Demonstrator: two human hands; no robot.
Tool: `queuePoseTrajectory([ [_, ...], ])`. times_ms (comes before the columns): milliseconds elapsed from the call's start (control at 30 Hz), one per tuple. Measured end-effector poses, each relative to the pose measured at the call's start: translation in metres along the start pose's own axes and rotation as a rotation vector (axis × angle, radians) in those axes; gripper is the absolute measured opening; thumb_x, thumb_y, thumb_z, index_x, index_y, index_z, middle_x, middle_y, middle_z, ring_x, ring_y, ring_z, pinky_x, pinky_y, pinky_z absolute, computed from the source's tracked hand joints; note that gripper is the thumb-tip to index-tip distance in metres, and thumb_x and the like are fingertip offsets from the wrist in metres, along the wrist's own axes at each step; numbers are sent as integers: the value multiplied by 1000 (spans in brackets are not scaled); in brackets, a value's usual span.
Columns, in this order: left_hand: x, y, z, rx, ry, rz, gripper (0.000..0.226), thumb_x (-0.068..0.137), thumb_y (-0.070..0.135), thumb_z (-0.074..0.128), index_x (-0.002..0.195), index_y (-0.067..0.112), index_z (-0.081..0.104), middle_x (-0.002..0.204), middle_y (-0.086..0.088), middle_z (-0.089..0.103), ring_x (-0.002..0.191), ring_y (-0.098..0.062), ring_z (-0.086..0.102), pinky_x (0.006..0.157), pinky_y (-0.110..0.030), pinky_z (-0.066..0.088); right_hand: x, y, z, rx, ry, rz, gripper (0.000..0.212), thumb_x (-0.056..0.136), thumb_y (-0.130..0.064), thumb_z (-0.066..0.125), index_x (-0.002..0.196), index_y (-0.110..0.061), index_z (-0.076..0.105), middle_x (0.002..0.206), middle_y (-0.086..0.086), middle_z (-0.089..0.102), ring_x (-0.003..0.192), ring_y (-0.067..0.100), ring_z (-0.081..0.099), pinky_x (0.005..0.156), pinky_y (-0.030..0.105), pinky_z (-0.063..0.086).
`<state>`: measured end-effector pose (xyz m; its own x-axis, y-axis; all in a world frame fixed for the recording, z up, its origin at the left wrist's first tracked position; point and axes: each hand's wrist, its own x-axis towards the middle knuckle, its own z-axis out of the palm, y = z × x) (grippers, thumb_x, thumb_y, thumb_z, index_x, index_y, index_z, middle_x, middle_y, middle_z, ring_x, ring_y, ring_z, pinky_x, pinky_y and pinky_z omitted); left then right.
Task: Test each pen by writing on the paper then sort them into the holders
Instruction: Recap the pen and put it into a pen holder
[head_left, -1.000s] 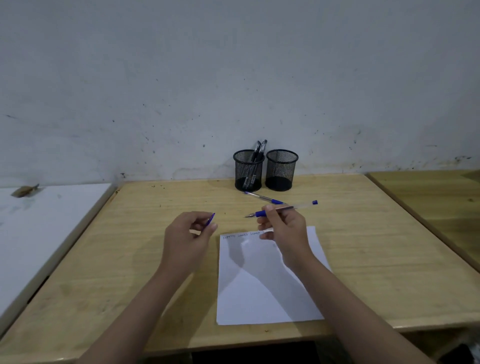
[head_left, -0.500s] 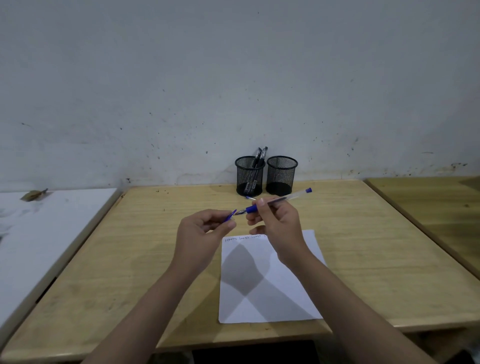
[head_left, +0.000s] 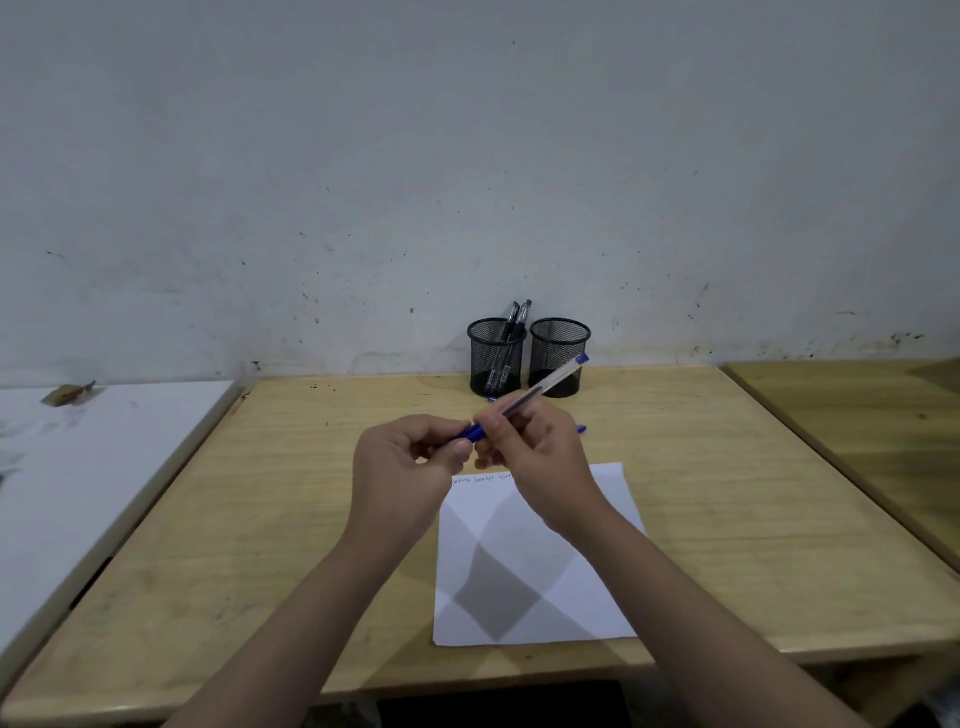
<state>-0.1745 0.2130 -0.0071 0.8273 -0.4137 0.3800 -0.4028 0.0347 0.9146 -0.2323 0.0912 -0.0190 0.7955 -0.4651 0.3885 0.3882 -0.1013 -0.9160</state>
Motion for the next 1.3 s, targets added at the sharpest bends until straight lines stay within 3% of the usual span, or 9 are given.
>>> queuePoseTrajectory([
  [100, -3, 2, 0, 61, -15, 37, 39, 71, -6, 71, 71, 33, 70, 72, 5, 73, 71, -16, 65, 73, -42, 58, -3, 0, -3, -7, -10, 8, 16, 92, -7, 57, 79, -14, 63, 60, -2, 64, 57, 12, 60, 58, 27, 53],
  [200, 5, -1, 1, 95, -29, 39, 36, 71, -1, 73, 70, 35, 70, 72, 8, 71, 69, -11, 64, 72, -31, 56, 1, 4, -12, -257, 56, 11, 23, 88, -22, 65, 70, -6, 63, 55, 0, 60, 49, 4, 55, 54, 24, 46],
  [333, 16, -6, 5, 145, -60, 18, 22, 72, 4, 74, 78, 25, 72, 78, 6, 70, 68, 1, 61, 62, -7, 45, 10, 14, -25, -661, 210, -381, 30, 75, -28, 79, 62, -10, 58, 54, -3, 51, 50, 7, 44, 53, 15, 35],
  [467, 27, -12, 8, 159, -85, -6, 18, 74, 6, 74, 88, 17, 72, 80, 4, 69, 67, 1, 60, 61, -7, 45, 23, 19, -40, -947, 47, -602, 22, 71, -27, 76, 84, -12, 68, 80, -1, 60, 73, 19, 51, 69, 28, 42],
  [633, 42, -15, 17, 133, -124, 33, 25, 74, 6, 74, 93, 21, 69, 78, 6, 70, 73, -11, 63, 73, -20, 52, 38, 23, -55, -1097, -19, -702, 10, 75, -17, 72, 84, -11, 70, 79, 0, 67, 70, 24, 56, 60, 39, 48],
  [733, 56, -14, 26, 179, -101, 158, 27, 78, 15, 71, 104, 17, 66, 85, 8, 69, 75, -1, 62, 76, -14, 50, 53, 16, -68, -1075, 9, -661, 16, 78, -12, 68, 93, -9, 66, 79, 1, 66, 69, 21, 58, 59, 41, 49],
  [933, 106, -23, 60, 350, -109, 299, 32, 83, 20, 64, 112, 8, 59, 103, -2, 63, 94, -10, 59, 81, -10, 42, 98, -17, -101, -767, 238, -393, 68, 80, 0, 65, 138, -16, 34, 62, 5, 64, 54, 15, 59, 54, 25, 51],
  [1100, 157, -48, 105, 497, -206, 303, 35, 84, 24, 61, 114, 7, 58, 110, -8, 60, 106, -22, 54, 91, -32, 45, 154, -27, -128, -636, 381, -306, 52, 82, 0, 62, 125, -17, 38, 70, 21, 67, 64, 32, 66, 62, 35, 55],
  [1300, 195, -89, 147, 602, -213, 317, 36, 83, 33, 60, 113, 13, 61, 111, -6, 62, 104, -27, 55, 89, -41, 46, 205, 0, -147, -798, 395, -291, 54, 79, 2, 60, 128, -12, 42, 59, 6, 59, 49, 15, 55, 52, 14, 44],
])
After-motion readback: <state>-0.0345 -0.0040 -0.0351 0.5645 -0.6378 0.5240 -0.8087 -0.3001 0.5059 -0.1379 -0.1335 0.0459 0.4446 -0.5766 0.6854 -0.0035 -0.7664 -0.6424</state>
